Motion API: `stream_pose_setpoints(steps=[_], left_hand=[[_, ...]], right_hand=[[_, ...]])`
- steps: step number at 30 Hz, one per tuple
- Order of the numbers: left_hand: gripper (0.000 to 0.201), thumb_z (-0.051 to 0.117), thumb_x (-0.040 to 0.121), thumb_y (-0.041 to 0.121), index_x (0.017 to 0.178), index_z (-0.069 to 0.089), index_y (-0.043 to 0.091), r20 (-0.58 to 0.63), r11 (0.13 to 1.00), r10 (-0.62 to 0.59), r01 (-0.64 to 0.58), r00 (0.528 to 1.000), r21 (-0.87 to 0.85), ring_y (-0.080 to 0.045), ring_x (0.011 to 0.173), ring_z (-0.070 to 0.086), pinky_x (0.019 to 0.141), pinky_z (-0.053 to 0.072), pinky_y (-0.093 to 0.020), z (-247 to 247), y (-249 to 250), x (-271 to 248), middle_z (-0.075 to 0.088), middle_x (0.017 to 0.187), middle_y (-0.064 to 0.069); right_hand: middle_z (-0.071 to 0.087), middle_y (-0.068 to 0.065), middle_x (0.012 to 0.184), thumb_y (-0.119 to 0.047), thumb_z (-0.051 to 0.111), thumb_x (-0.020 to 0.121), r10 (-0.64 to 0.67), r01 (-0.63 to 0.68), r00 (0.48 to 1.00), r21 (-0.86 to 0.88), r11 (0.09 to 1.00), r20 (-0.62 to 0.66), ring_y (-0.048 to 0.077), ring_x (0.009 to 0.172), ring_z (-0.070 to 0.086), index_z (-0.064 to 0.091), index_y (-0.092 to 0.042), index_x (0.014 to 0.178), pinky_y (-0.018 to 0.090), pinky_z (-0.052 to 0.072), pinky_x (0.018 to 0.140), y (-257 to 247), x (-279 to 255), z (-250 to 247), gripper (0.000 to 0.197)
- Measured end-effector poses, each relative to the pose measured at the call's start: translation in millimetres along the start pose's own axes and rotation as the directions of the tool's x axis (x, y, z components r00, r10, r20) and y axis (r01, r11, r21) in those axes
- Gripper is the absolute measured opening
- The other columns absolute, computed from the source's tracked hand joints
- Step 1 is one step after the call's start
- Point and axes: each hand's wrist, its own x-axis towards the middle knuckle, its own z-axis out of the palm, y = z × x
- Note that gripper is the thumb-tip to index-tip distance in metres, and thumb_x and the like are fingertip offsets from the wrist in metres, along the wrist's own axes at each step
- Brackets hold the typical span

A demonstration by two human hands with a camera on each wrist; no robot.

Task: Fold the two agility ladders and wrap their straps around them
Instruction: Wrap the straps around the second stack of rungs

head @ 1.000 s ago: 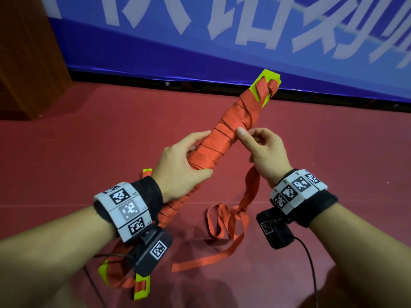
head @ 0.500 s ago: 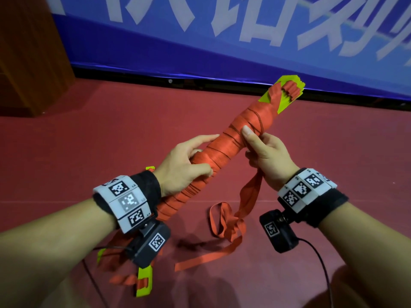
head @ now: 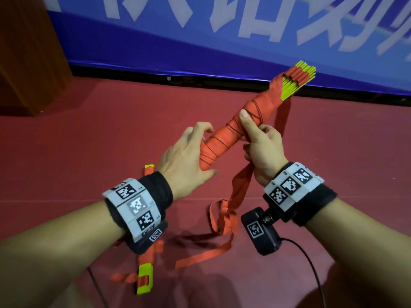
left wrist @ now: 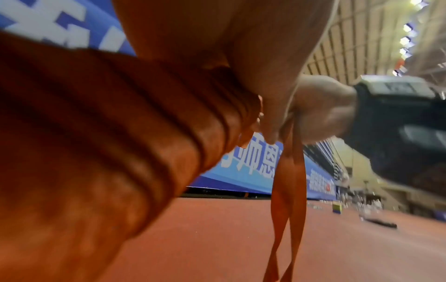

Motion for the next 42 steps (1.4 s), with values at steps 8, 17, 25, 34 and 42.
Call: stream_pose_setpoints(steps=[8,17,25,34,42], left_hand=[[0.046,0.08,0.078,0.035,0.119,0.061,0.027,-0.185,0.996,0.084,-0.076,0.979,0.052,-0.021,0.085,0.063,0.07,0.052,-0.035,0.7,2.5,-2.0,0.061,0.101,0.011],[0.048,0.086,0.075,0.036,0.119,0.067,0.031,-0.151,0.961,-0.087,0.043,0.985,-0.272,-0.009,0.091,0.069,0.087,0.056,-0.035,-5.4,-6.3,1.7,0.073,0.099,0.011],[0.051,0.087,0.076,0.032,0.124,0.069,0.028,-0.071,0.908,-0.11,0.071,0.991,-0.413,-0.005,0.095,0.071,0.092,0.057,-0.032,-10.8,-7.9,1.2,0.075,0.105,0.01],[0.049,0.084,0.081,0.014,0.127,0.067,0.023,0.032,0.785,-0.112,0.108,0.993,-0.611,-0.003,0.099,0.072,0.087,0.055,-0.018,-14.5,-3.5,1.5,0.074,0.111,0.009],[0.04,0.076,0.087,0.006,0.121,0.067,0.025,0.152,0.66,-0.086,0.171,0.985,-0.731,-0.019,0.096,0.075,0.081,0.06,-0.028,-14.9,-6.2,1.2,0.077,0.109,-0.003]], right_hand=[[0.054,-0.002,0.081,-0.08,0.069,0.063,-0.072,0.071,0.997,-0.094,0.993,-0.011,0.014,0.068,0.048,0.052,-0.025,0.087,0.035,0.04,0.069,-2.9,0.0,-8.0,0.063],[0.078,0.0,0.088,-0.047,0.064,0.095,-0.132,0.155,0.976,-0.133,0.979,0.171,-0.006,0.049,0.055,0.051,-0.016,0.113,0.019,0.035,0.061,-5.3,-3.9,-18.3,0.038],[0.078,0.007,0.091,-0.045,0.074,0.087,-0.173,0.209,0.958,-0.146,0.967,0.23,0.027,0.079,0.065,0.051,-0.022,0.107,0.036,0.047,0.08,-6.6,-3.6,-24.8,0.038],[0.078,-0.005,0.083,-0.026,0.068,0.096,-0.271,0.311,0.928,-0.129,0.942,0.254,0.014,0.083,0.072,0.048,-0.018,0.104,0.026,0.052,0.081,-8.5,-2.1,-29.0,0.023],[0.07,0.026,0.089,-0.04,0.062,0.099,-0.156,0.202,0.935,-0.118,0.972,0.318,0.009,0.044,0.043,0.053,-0.01,0.127,0.02,0.038,0.044,-6.7,-1.3,-27.0,0.042]])
